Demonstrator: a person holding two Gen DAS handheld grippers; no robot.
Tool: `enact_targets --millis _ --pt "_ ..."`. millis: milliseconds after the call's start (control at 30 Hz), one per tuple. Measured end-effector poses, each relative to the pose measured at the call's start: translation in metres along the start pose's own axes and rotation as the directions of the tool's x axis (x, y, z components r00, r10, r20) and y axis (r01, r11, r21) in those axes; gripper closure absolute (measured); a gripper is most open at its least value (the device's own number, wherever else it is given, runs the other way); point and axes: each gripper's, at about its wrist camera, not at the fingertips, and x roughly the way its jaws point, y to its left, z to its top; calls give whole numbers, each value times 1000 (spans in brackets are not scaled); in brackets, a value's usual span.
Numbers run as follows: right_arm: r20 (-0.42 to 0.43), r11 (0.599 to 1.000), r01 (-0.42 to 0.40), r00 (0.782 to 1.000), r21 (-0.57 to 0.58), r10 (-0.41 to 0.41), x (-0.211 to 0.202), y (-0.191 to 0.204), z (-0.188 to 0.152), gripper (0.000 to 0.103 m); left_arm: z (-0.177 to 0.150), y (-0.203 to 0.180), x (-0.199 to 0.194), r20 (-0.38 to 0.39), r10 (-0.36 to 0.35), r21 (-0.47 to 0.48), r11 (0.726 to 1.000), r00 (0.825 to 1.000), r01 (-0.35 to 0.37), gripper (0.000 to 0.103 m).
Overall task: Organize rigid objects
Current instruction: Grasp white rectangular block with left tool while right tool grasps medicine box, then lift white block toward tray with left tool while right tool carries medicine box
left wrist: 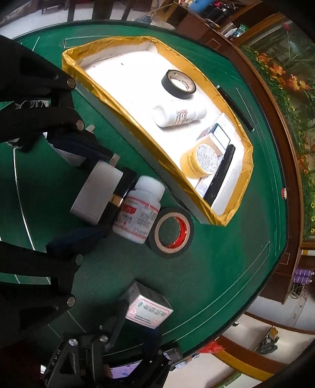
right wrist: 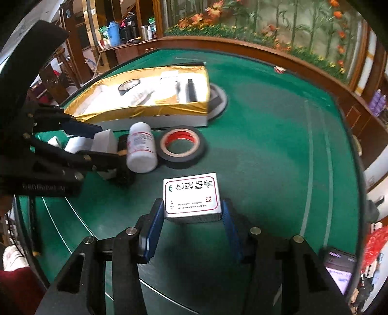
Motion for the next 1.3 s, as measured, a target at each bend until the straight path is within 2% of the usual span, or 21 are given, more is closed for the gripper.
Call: enact_targets --millis 167,367,667,833,1067,1300 --pt "31 995 87 996 -53 -86 -12 -3 -18 57 -11 -13 -8 -4 -51 -10 999 999 51 46" --pt "46 990 124 992 -63 -121 -14 -14 -30 57 -23 -34 -17 -13 -93 -13 996 996 92 46" --pt "87 994 108 991 -28 -105 -19 -29 -39 57 -29 -42 -22 -22 -102 -34 994 995 101 46" --pt "111 993 117 987 -31 -113 -24 -27 -39 57 -28 -44 -26 -12 -98 -46 994 995 98 46" --pt "152 995 88 985 -49 -80 -40 -13 -24 56 -28 -37 -29 13 -84 -64 994 996 84 46" --pt "141 995 68 988 -75 -57 -38 -2 -17 56 -34 -27 -35 42 -109 -87 990 993 112 46"
